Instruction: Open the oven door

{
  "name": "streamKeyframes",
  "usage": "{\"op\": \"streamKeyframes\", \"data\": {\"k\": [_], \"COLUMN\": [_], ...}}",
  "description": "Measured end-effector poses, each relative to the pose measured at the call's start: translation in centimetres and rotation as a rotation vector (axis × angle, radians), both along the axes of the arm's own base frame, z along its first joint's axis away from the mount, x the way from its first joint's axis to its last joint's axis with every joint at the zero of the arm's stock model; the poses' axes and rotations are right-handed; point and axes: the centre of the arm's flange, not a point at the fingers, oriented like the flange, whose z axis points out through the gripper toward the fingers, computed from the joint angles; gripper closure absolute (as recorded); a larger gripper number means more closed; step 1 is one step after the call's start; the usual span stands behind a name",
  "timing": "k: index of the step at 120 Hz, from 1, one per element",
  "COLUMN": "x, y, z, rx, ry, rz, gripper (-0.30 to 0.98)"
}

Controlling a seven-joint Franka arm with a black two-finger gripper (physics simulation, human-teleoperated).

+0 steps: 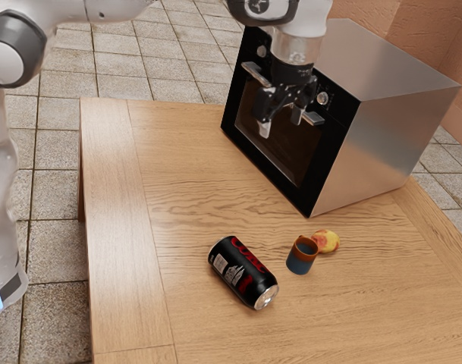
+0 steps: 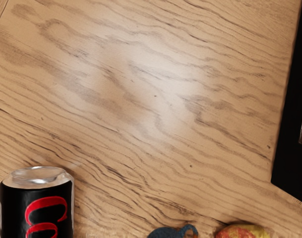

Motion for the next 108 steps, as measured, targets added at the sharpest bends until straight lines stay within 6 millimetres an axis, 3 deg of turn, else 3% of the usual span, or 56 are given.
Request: {"op": "streamKeyframes", "data": {"k": [16,22,29,57,63,70,75,84,94,108], "x": [-0.8,-0.6,0.3,2.7,0.3,-3.5,-4.8,-5.4,-6.2,-6.8], "y": [-4.1,-4.0,-2.6,6.7,9.4,17.6,20.0,19.9,17.4,15.2], "z": [0.3,-0.2,-0.8,-1.5,-1.1,-0.2,0.3,-0.2,-1.5,-1.2], "rx": [-0.012,-0.010,-0.004,0.013,0.019,0.038,0.054,0.073,0.100,0.142], "ry": [-0.058,-0.061,-0.064,-0.086,-0.103,-0.139,-0.167,-0.204,-0.230,-0.257], "rz": [-0.070,-0.078,-0.071,0.029,0.061,0.210,0.256,0.247,0.187,0.074], "gripper": [0.00,0.00,0.00,0.00,0.00,0.00,0.00,0.00,0.00,0.00]}}
